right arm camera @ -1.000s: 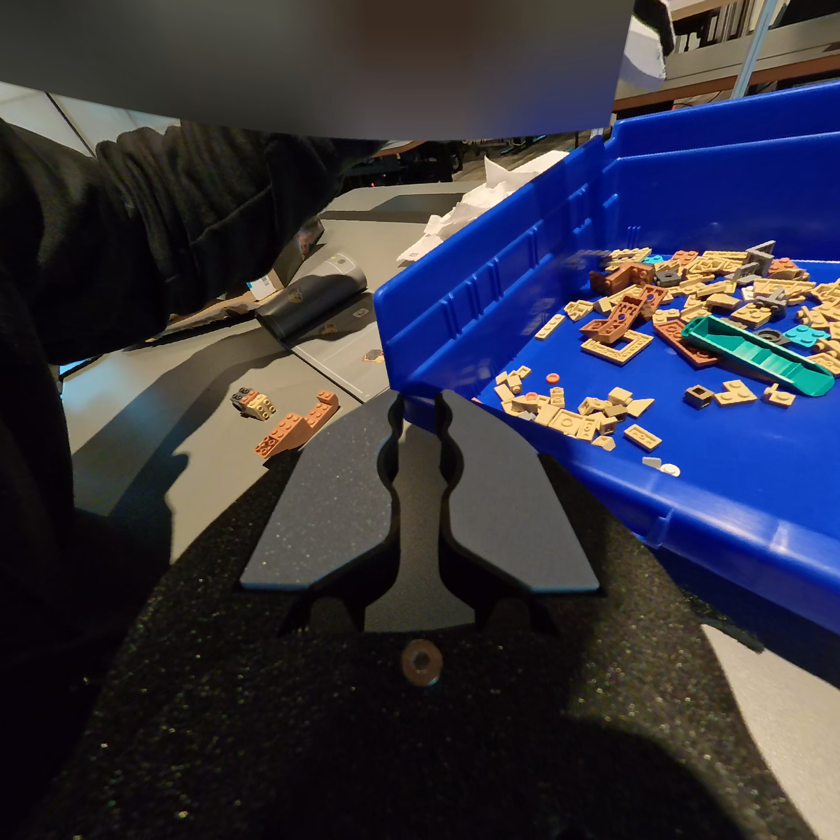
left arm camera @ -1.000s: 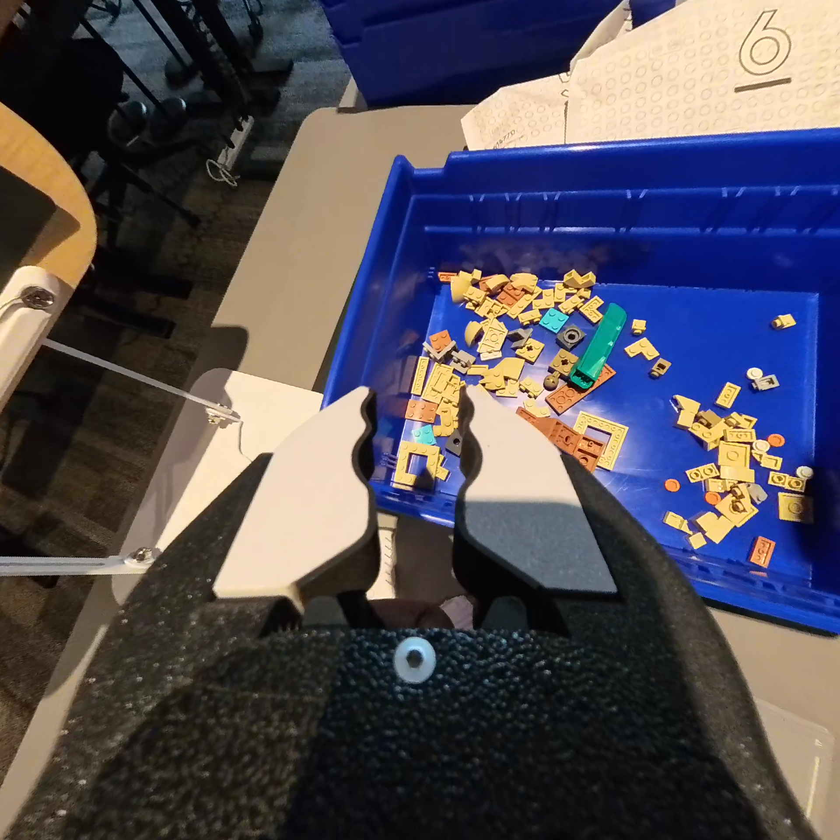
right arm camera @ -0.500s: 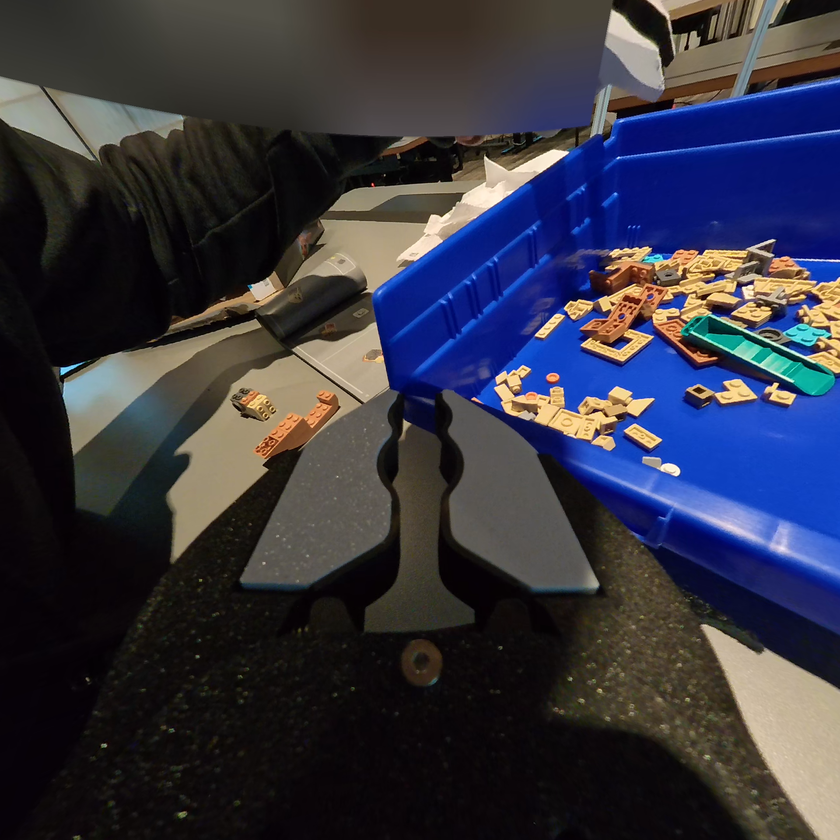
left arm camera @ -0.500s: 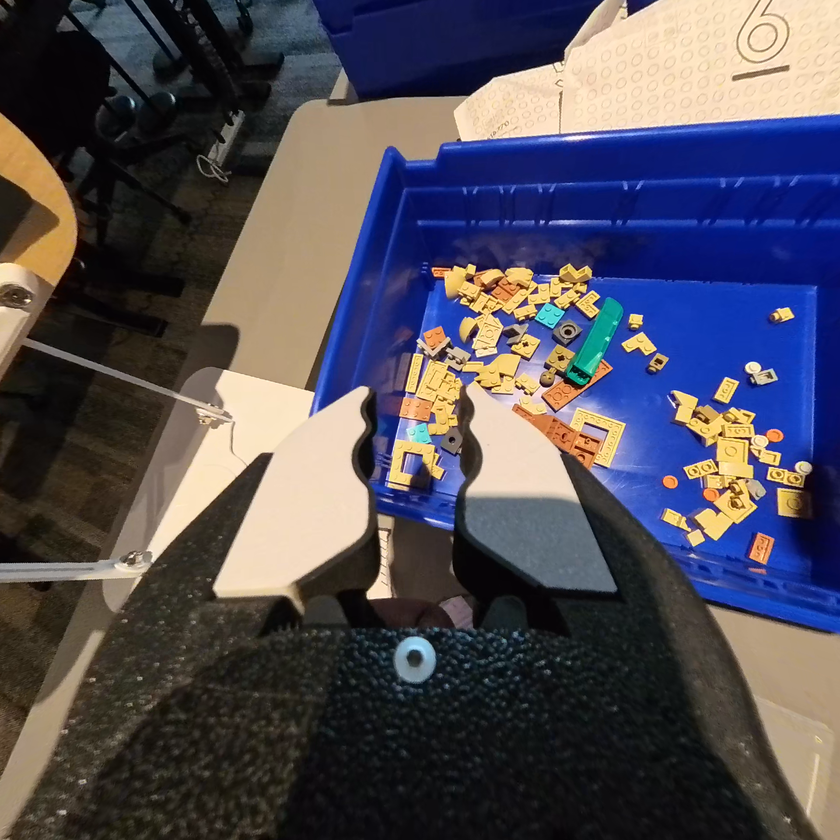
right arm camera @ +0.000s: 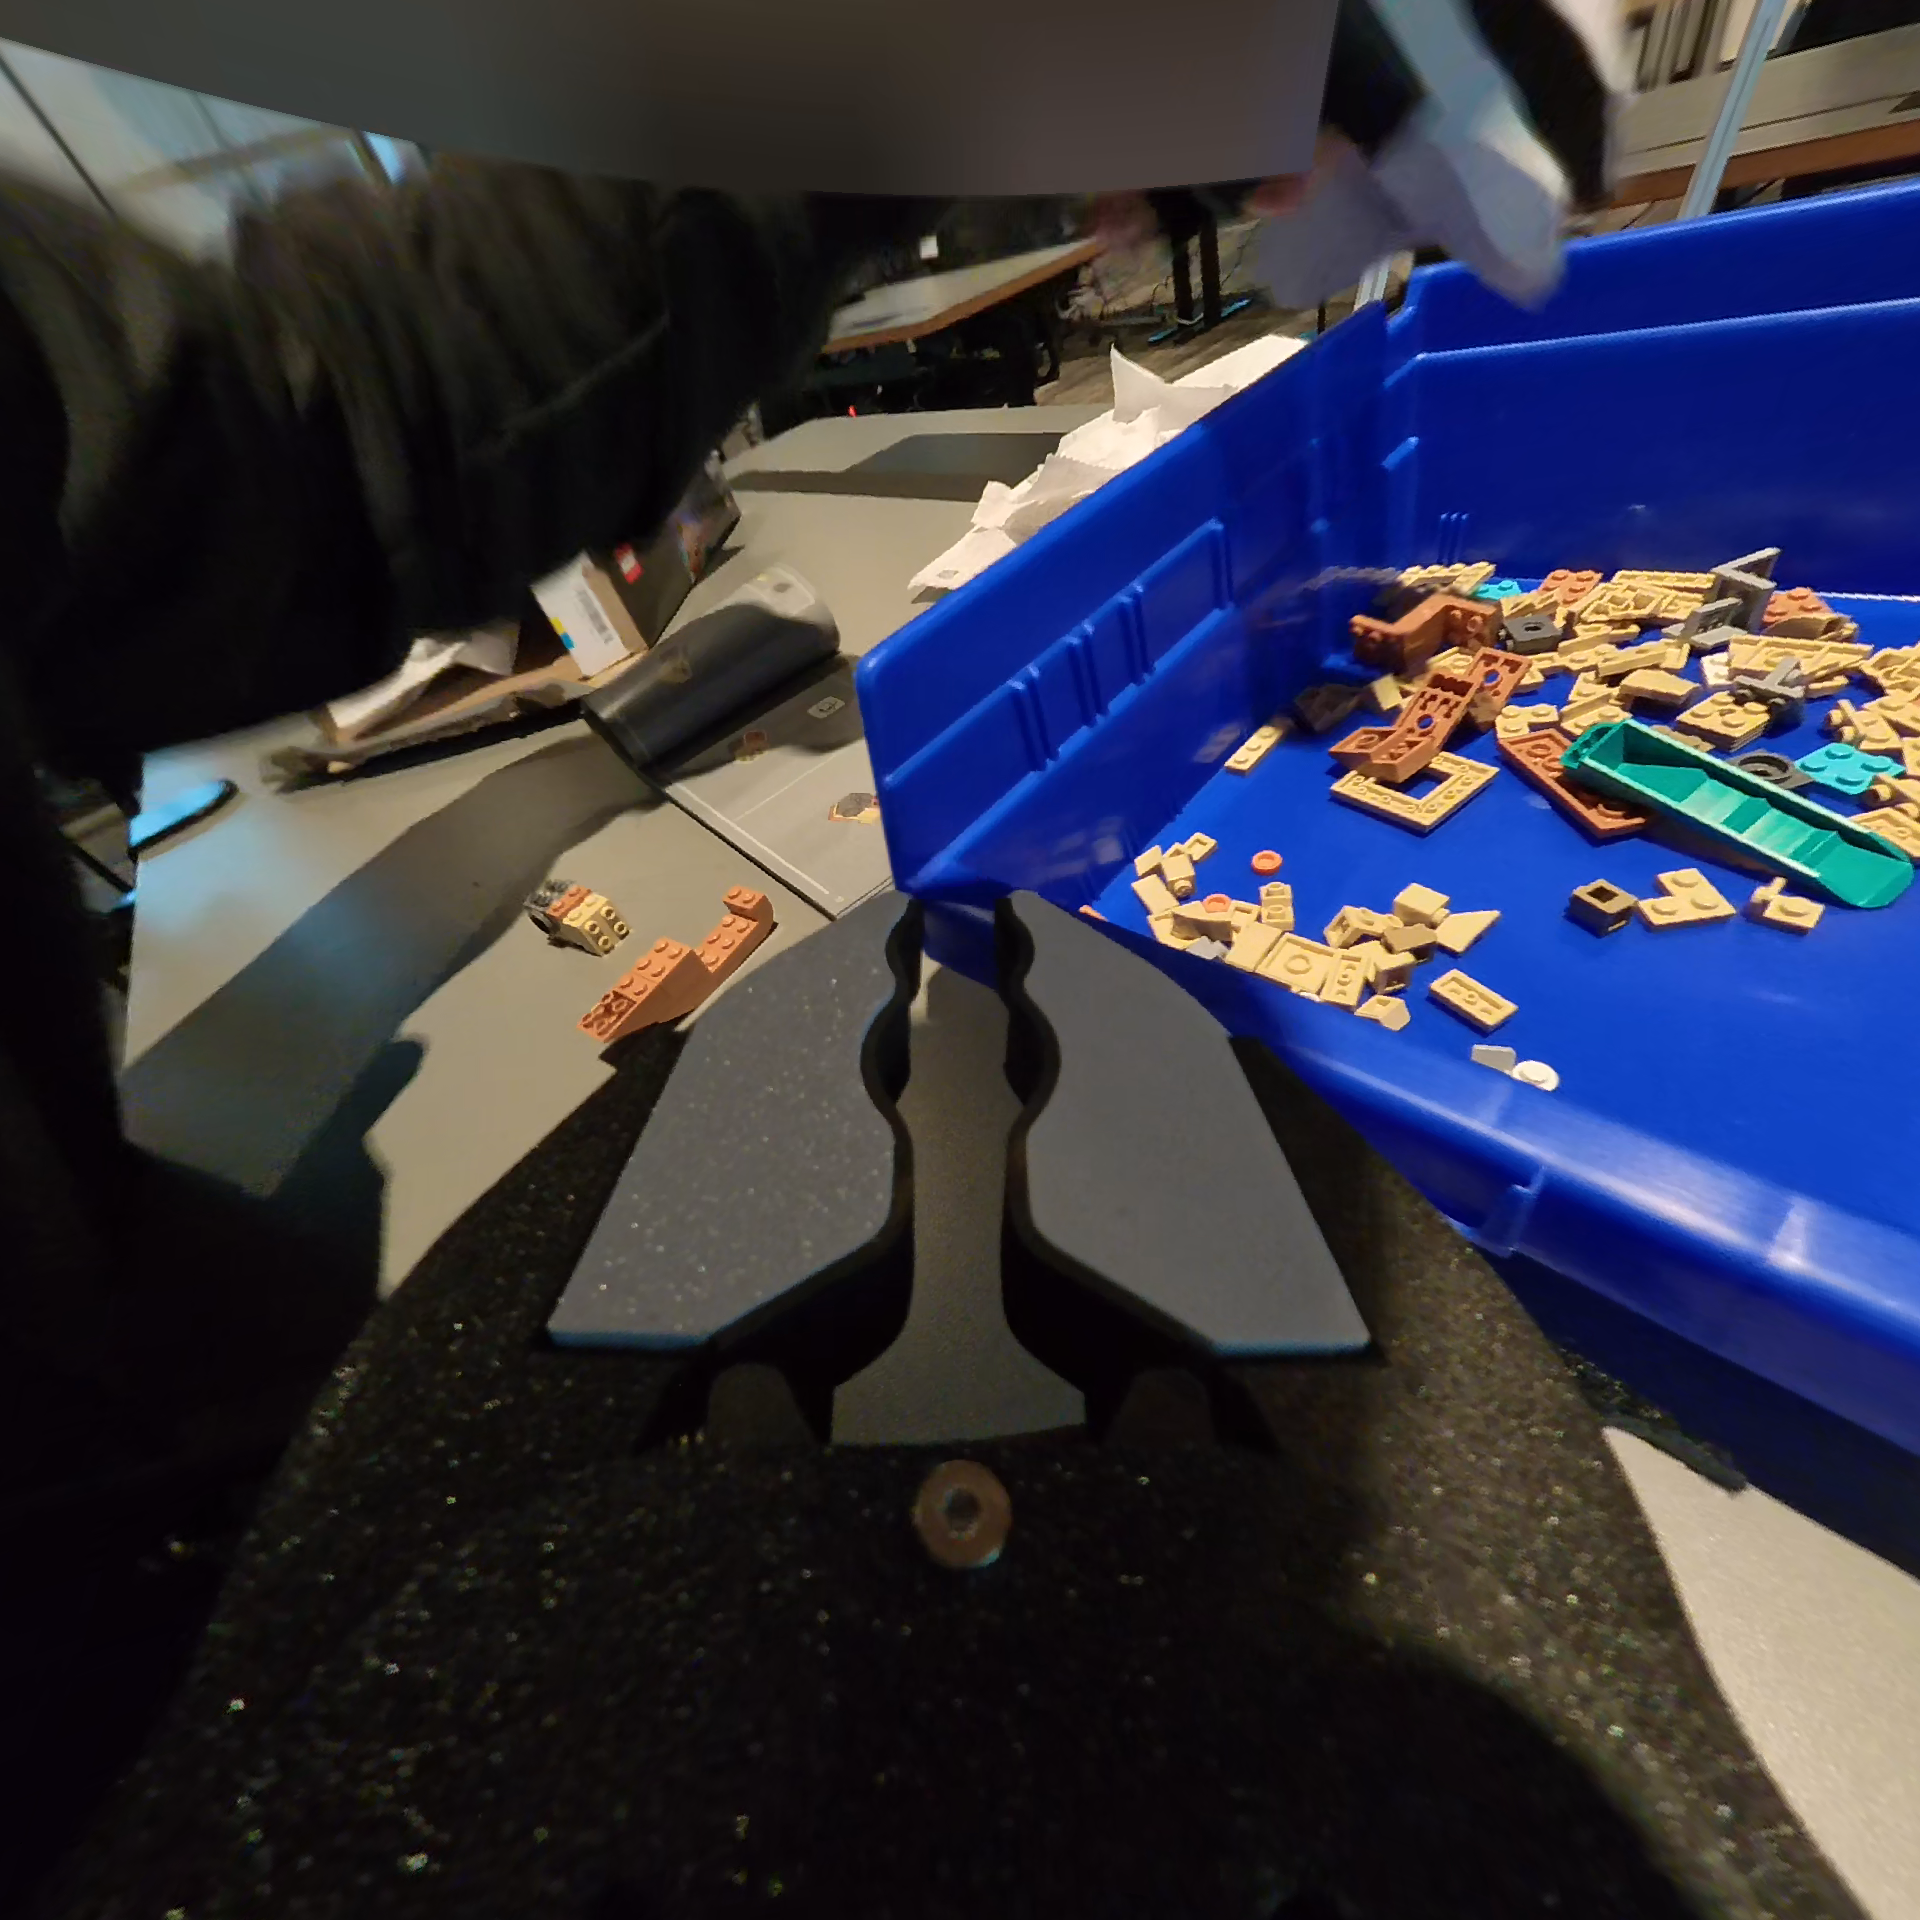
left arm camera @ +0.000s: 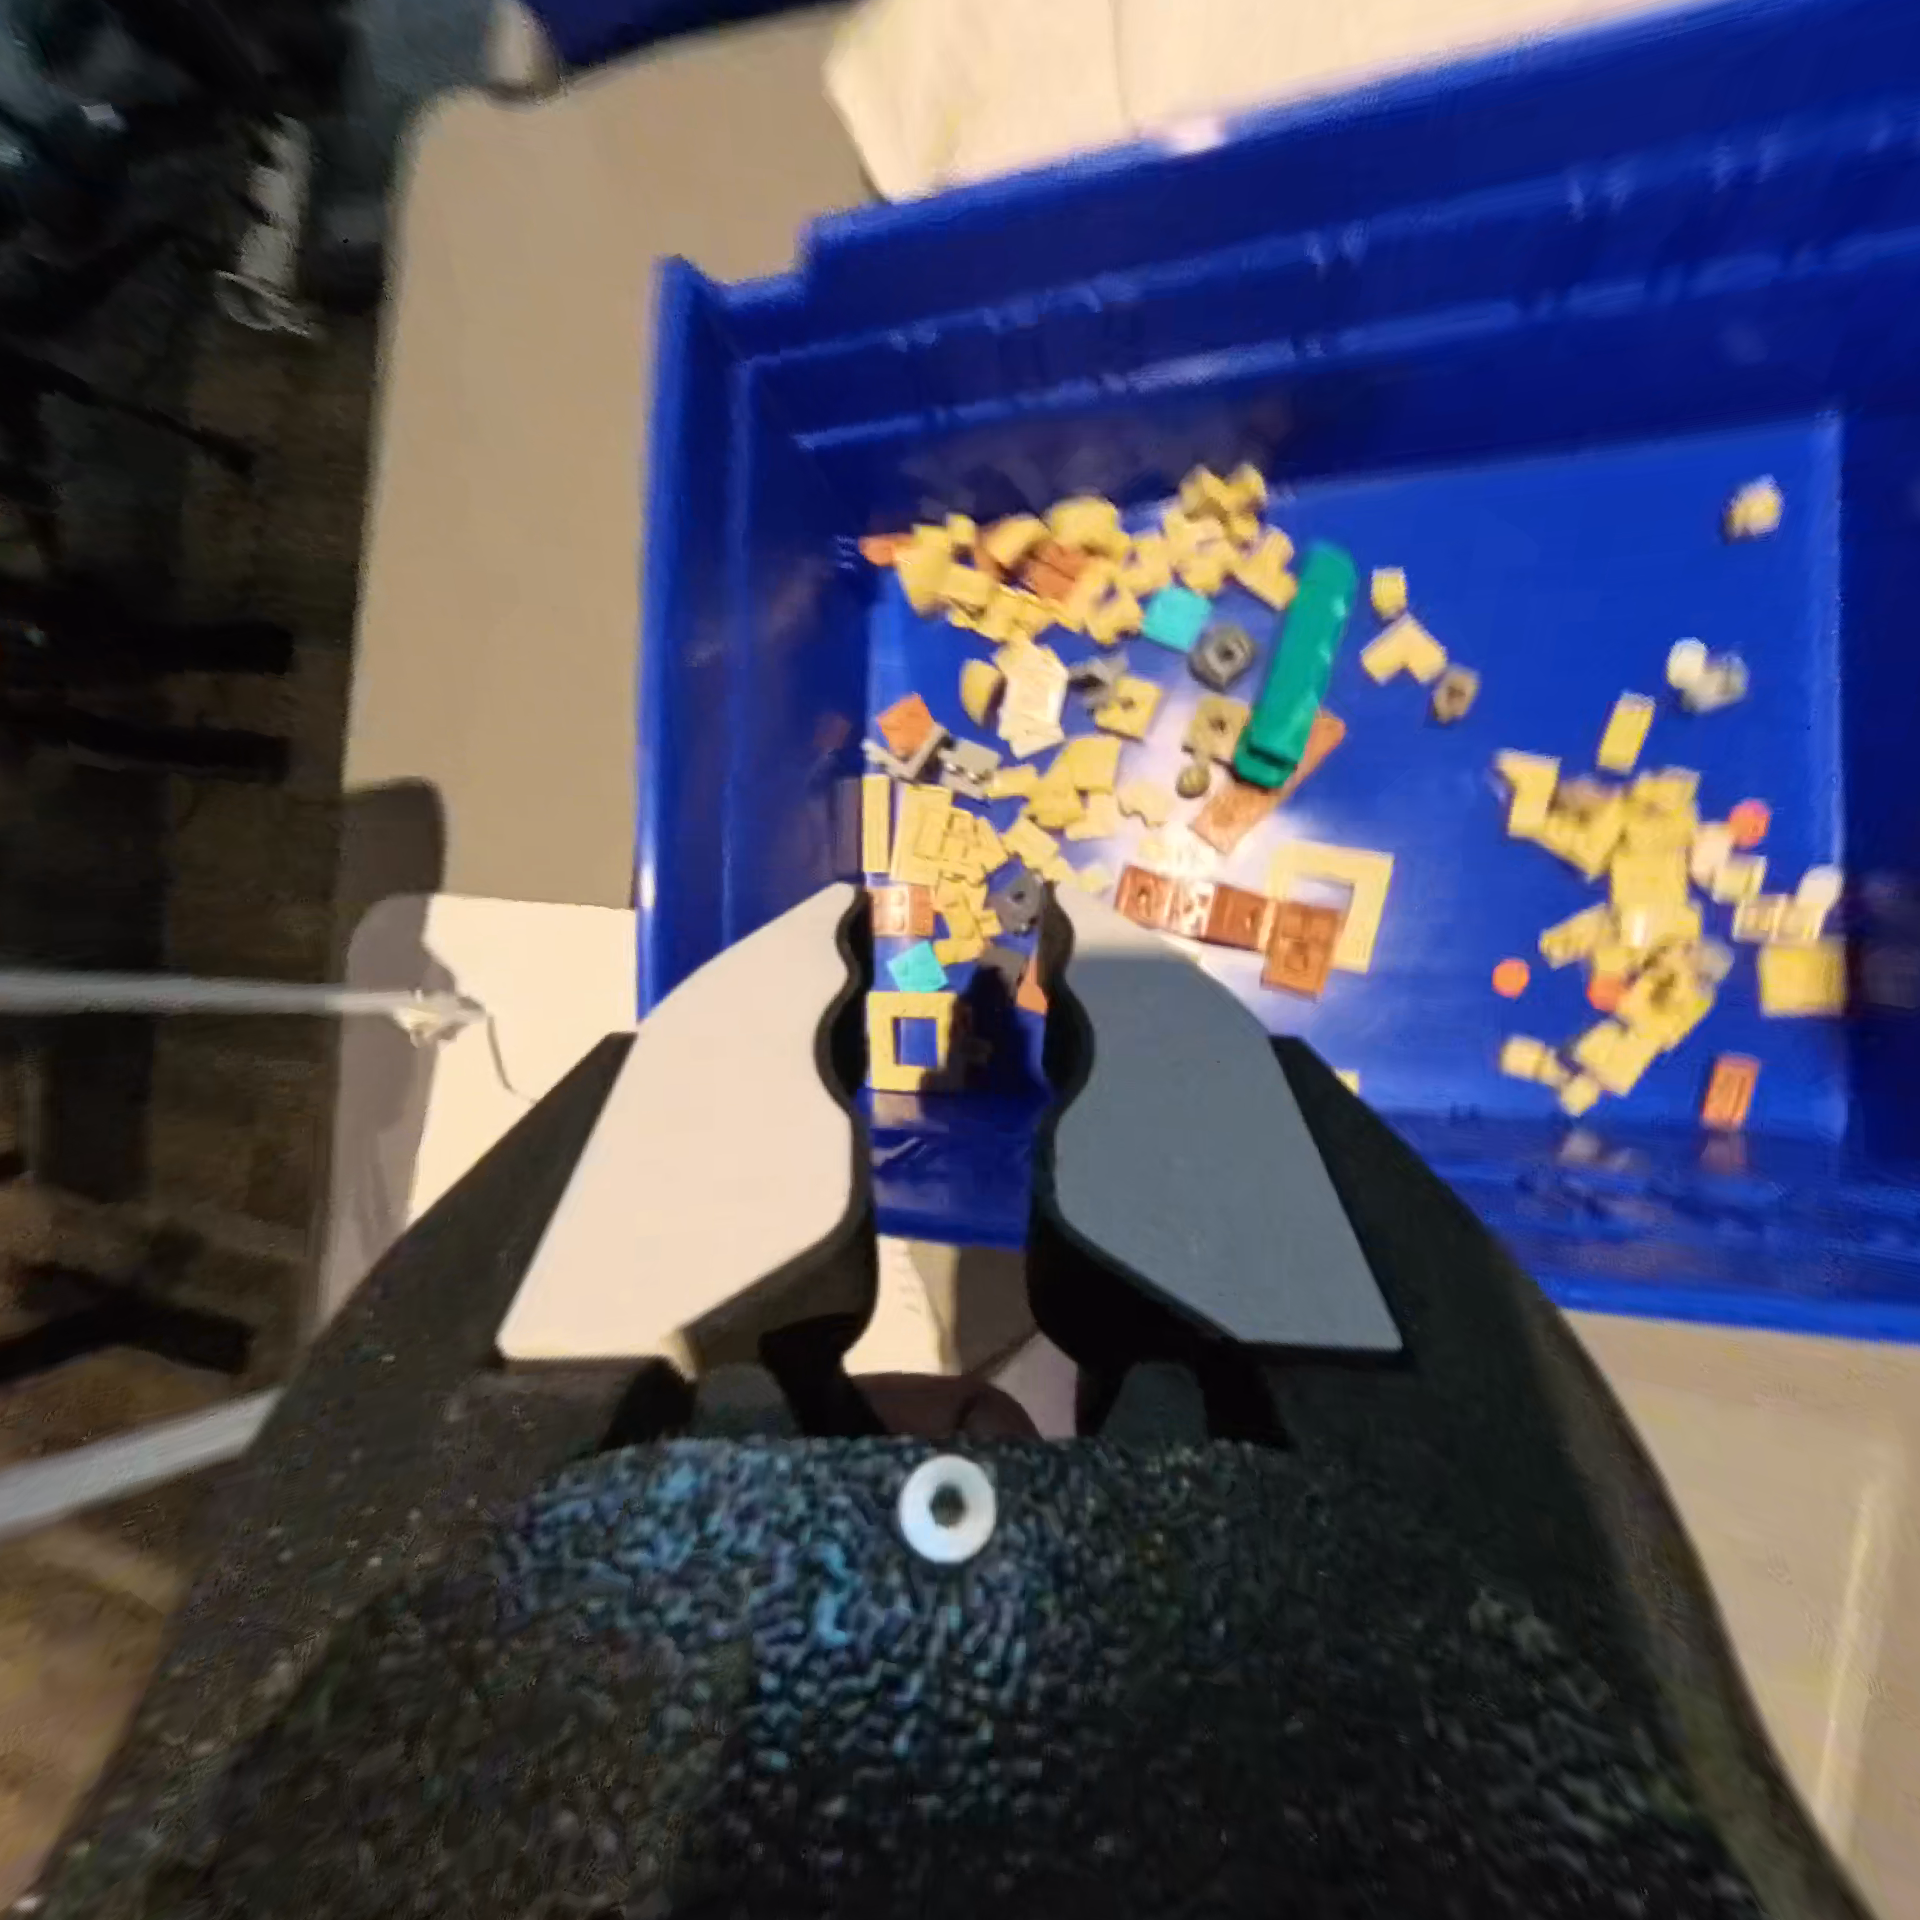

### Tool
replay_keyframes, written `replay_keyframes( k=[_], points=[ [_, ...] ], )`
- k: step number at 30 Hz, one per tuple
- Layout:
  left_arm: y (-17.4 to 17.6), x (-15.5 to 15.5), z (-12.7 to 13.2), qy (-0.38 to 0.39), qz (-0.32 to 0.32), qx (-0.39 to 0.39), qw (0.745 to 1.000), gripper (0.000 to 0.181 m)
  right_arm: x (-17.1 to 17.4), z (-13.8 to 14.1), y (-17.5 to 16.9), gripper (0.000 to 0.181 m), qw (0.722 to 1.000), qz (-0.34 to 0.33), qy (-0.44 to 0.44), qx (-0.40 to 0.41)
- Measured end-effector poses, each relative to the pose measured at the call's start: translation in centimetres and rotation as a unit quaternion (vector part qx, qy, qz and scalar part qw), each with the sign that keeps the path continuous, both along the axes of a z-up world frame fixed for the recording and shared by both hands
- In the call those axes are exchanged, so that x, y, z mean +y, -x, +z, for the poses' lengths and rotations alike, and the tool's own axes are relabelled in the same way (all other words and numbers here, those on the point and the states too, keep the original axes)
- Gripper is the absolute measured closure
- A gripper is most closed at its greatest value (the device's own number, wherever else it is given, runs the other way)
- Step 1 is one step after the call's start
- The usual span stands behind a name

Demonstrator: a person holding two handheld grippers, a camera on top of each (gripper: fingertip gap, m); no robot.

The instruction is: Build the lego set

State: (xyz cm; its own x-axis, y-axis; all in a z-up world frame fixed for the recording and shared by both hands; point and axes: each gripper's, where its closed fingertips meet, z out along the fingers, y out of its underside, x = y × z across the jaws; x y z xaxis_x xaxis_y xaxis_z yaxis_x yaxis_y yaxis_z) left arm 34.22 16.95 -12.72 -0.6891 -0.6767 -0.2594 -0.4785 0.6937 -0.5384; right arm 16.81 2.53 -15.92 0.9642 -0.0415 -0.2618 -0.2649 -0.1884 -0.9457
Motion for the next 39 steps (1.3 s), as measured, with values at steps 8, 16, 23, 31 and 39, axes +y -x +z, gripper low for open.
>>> replay_keyframes(
  k=[8, 16, 23, 31, 39],
  points=[
    [-2.7, -0.5, -6.7, -0.187, -0.086, 0.158, 0.966, 0.158, -0.5, 0.1, 0.0, 0.167, 1.000, 0.000, -0.006, 0.012],
    [-2.7, 1.0, -9.1, -0.251, -0.085, 0.183, 0.947, 0.159, -0.3, 0.0, 0.8, 0.168, 0.999, 0.021, 0.000, 0.034],
    [-2.8, 1.4, -9.7, -0.260, -0.072, 0.197, 0.942, 0.161, -0.4, 0.0, 0.8, 0.166, 0.999, 0.022, -0.001, 0.035],
    [-2.9, 1.5, -10.1, -0.278, -0.069, 0.212, 0.934, 0.163, -0.3, -0.1, 1.0, 0.166, 0.999, 0.025, 0.003, 0.029],
    [-3.0, 1.1, -10.5, -0.279, -0.072, 0.221, 0.932, 0.165, -0.3, -0.1, 1.0, 0.166, 0.999, 0.026, 0.002, 0.030]
  ],
)
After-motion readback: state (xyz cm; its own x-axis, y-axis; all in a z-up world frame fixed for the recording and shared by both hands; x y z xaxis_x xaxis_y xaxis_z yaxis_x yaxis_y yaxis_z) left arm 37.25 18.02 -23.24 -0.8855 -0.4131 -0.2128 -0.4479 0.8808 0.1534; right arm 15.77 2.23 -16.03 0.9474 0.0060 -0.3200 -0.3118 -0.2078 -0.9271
